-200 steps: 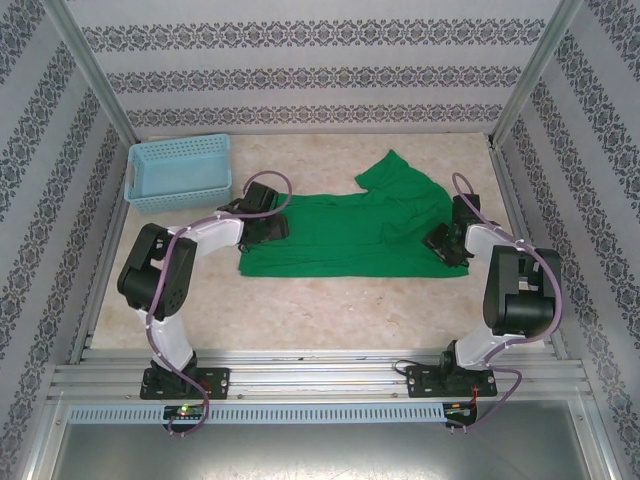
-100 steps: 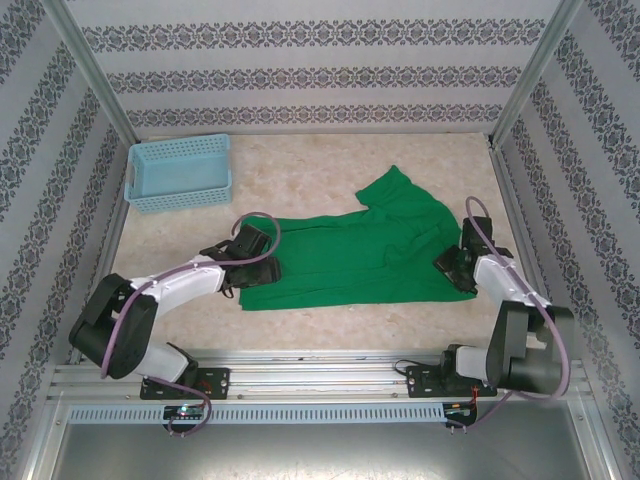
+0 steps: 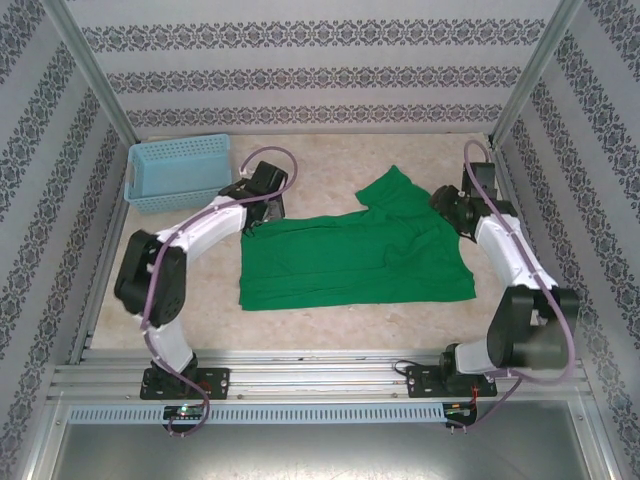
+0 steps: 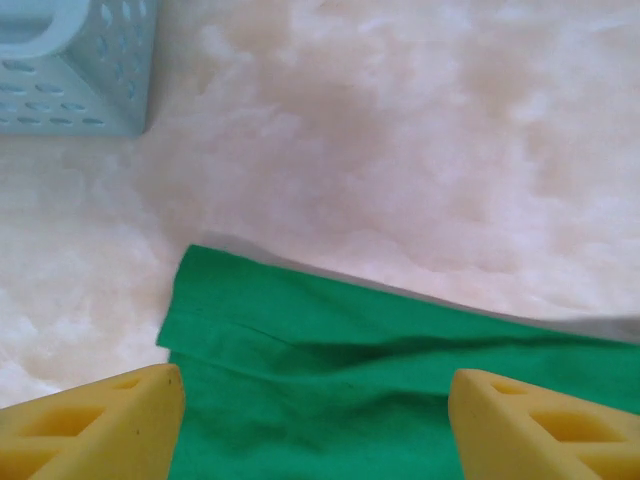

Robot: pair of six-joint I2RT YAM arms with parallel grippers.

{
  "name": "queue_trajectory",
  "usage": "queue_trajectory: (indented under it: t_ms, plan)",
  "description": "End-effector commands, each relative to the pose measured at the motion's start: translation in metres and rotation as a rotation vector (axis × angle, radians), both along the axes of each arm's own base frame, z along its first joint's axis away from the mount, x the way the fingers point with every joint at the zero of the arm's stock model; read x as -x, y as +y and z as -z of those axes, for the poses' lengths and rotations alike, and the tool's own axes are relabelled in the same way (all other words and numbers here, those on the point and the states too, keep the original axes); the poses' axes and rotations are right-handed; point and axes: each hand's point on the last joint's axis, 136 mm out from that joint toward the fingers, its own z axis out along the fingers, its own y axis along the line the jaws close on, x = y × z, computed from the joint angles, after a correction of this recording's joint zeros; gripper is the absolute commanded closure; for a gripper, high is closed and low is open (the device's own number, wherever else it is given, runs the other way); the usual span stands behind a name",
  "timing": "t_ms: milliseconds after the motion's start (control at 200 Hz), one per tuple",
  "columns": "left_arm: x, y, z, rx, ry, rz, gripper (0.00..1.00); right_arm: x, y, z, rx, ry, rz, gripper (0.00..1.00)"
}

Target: Fold the inside-out t-shirt

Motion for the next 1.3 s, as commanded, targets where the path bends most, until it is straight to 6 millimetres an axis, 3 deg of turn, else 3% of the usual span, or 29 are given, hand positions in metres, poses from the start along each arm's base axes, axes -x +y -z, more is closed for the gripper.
queue_trajectory:
  t_ms: [0,155,305,605,839,1294]
  plan:
    - [0.003,0.034,0.017,-0.121,0.087,-0.06,0.3,-0.025,0.018,0.0,0.01,0.006,-0.086,0.45]
    - [-0.007,0.047,0.039,-0.072,0.112,-0.087,0.33,-0.044,0.032,0.009,0.019,0.025,-0.136,0.46]
    - [-0.018,0.041,0.056,-0.018,0.127,-0.048,0.37,-0.056,0.034,0.02,0.027,0.051,-0.146,0.46]
    - [-0.018,0.041,0.079,0.026,0.187,-0.059,0.48,-0.064,0.032,0.025,0.034,0.071,-0.134,0.46]
    - [-0.022,0.041,0.072,0.017,0.167,-0.051,0.61,-0.079,0.032,0.026,0.059,0.082,-0.142,0.46]
    - [-0.022,0.044,0.049,0.011,0.138,-0.05,0.79,-0.138,0.031,0.061,0.15,0.17,-0.192,0.46]
